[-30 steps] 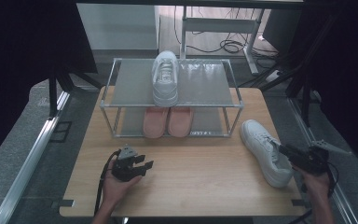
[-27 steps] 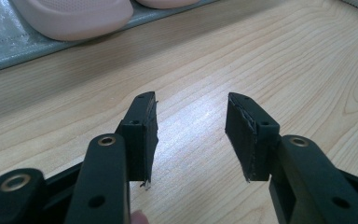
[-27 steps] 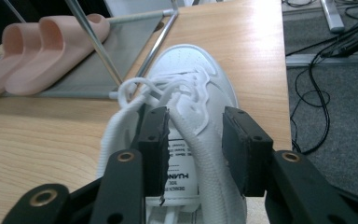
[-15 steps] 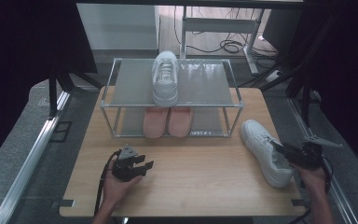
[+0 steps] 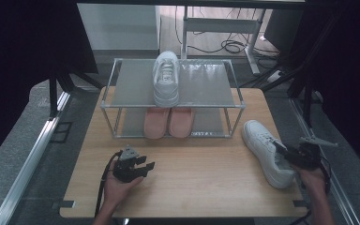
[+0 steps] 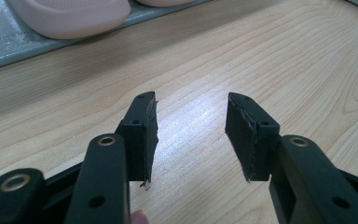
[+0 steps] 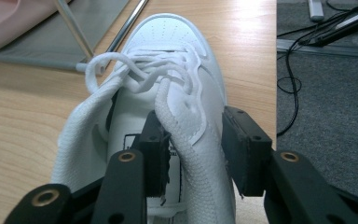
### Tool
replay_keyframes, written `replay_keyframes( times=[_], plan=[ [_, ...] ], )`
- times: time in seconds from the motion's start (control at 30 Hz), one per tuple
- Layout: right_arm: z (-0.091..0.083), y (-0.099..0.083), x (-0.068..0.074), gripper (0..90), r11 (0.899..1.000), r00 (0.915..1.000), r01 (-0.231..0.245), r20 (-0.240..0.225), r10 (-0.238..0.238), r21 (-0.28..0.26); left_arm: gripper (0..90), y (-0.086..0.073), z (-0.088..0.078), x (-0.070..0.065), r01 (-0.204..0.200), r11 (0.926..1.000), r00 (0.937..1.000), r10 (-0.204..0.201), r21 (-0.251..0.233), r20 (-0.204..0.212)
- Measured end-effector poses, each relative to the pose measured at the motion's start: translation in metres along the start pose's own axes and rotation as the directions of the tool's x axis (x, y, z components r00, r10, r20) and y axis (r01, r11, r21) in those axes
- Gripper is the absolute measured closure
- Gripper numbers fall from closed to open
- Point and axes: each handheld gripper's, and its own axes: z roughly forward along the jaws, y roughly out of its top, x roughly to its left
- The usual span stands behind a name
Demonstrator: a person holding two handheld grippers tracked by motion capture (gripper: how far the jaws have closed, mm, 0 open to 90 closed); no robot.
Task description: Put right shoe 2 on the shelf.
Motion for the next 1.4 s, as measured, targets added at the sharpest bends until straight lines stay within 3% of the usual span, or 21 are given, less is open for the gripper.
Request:
replay_keyframes(
  times=[0.17, 0.4, 0.63, 0.77, 0.93, 1.2, 1.4],
  plan=[
    [0.003, 0.001, 0.001, 65.3, 1.0, 0.9998, 0.012, 0.018, -0.013, 0.015, 54.0, 0.0, 0.0, 0.0, 0.0, 1.0, 1.0, 0.0, 0.002, -0.001],
    [0.004, 0.003, 0.001, 79.3, 0.999, 0.9993, 0.016, 0.035, -0.017, 0.03, 54.1, 0.0, 0.0, 0.0, 0.003, 1.0, 1.0, -0.003, 0.001, -0.002],
    [0.002, -0.003, -0.009, 82.0, 0.994, 0.9944, -0.102, -0.028, 0.102, -0.023, 54.0, 0.0, 0.001, 0.001, 0.002, 1.0, 1.0, -0.002, 0.004, -0.002],
    [0.001, -0.005, -0.013, 82.3, 0.989, 0.989, -0.141, -0.051, 0.139, -0.043, 54.1, -0.001, 0.002, 0.001, 0.004, 1.0, 1.0, -0.004, 0.007, -0.003],
    [-0.003, -0.01, -0.016, 82.3, 0.976, 0.9766, -0.201, -0.095, 0.193, -0.081, 54.0, -0.001, 0.002, 0.001, 0.005, 1.0, 1.0, -0.005, 0.006, -0.004],
    [-0.015, -0.016, -0.017, 82.2, 0.937, 0.9408, -0.316, -0.178, 0.289, -0.149, 54.1, -0.001, 0.002, 0.001, 0.004, 1.0, 1.0, -0.004, 0.007, -0.002],
    [-0.024, -0.018, -0.012, 82.2, 0.919, 0.9313, -0.344, -0.196, 0.307, -0.194, 54.1, -0.001, 0.002, 0.001, 0.004, 1.0, 1.0, -0.004, 0.007, -0.001]
  ],
)
